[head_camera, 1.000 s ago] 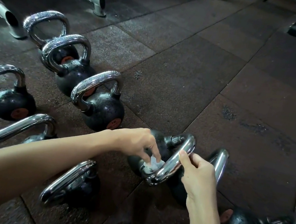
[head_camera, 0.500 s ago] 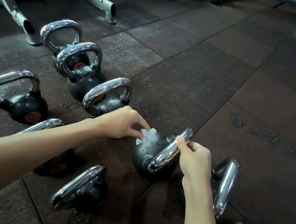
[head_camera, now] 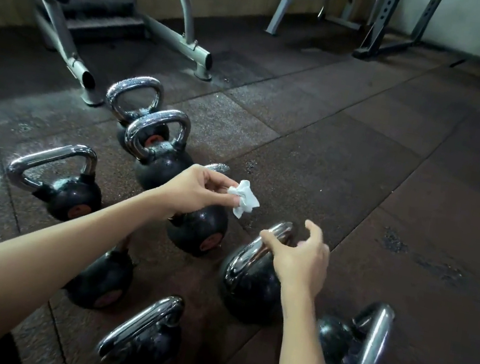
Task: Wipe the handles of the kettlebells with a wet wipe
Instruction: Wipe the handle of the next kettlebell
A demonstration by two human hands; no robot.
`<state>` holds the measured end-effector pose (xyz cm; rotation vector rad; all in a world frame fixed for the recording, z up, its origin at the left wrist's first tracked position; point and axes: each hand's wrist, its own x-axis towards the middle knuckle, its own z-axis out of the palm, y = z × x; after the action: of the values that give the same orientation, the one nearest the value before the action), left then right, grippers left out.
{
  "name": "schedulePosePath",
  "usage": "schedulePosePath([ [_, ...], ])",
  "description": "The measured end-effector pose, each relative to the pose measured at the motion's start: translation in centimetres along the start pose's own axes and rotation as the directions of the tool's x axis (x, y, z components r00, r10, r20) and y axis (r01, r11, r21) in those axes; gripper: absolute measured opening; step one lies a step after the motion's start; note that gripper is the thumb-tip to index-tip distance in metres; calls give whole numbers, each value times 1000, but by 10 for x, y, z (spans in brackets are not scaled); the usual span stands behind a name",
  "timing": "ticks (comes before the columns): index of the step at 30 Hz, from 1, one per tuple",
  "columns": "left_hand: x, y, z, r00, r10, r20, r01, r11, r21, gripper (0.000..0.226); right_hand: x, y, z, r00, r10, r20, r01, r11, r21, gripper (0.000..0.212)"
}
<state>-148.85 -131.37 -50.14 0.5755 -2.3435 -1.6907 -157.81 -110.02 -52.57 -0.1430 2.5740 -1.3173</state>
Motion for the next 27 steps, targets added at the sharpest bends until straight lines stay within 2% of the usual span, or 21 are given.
schedulePosePath([
  [2,6,11,8,997,-38,72,38,999,-1,22,1,-5,-4,957,-287,52,277,950,144,83],
  [5,13,39,23,977,-152,148,147,988,46,22,10,-11,-14,899,-422,122,334,837,434,53],
  [7,20,61,30,948,-253,194,232,965,124,32,20,-13,-21,884,-461,81,360,781,511,32],
  [9,29,77,35,918,-328,222,298,941,159,45,28,-17,-30,885,-458,79,339,753,565,22],
  [11,32,91,39,908,-378,183,343,919,196,53,39,-18,-41,866,-479,142,337,770,542,30],
  [13,31,102,46,905,-403,134,371,903,217,42,48,-15,-56,825,-523,213,369,785,497,37],
  [14,30,104,50,897,-420,136,387,896,216,37,53,-13,-62,808,-536,243,373,785,494,38],
  [16,25,111,55,871,-459,176,426,884,195,43,61,-14,-69,791,-540,287,353,786,507,38],
  [18,25,126,56,839,-503,206,466,861,204,49,68,-20,-71,783,-545,301,354,787,505,36],
  [20,28,142,46,820,-548,167,481,817,319,42,70,-30,-66,797,-547,255,364,772,521,31],
  [22,34,146,26,866,-500,-14,419,711,564,33,72,-42,-54,846,-510,155,349,750,562,20],
  [24,45,130,-3,919,-350,-180,360,567,741,37,75,-52,-35,882,-462,91,333,749,573,18],
  [25,50,118,-15,943,-269,-194,306,483,821,42,76,-57,-24,890,-447,89,324,758,567,19],
  [27,61,85,-39,983,-140,-118,160,337,928,53,77,-65,-3,897,-432,92,315,771,554,22],
])
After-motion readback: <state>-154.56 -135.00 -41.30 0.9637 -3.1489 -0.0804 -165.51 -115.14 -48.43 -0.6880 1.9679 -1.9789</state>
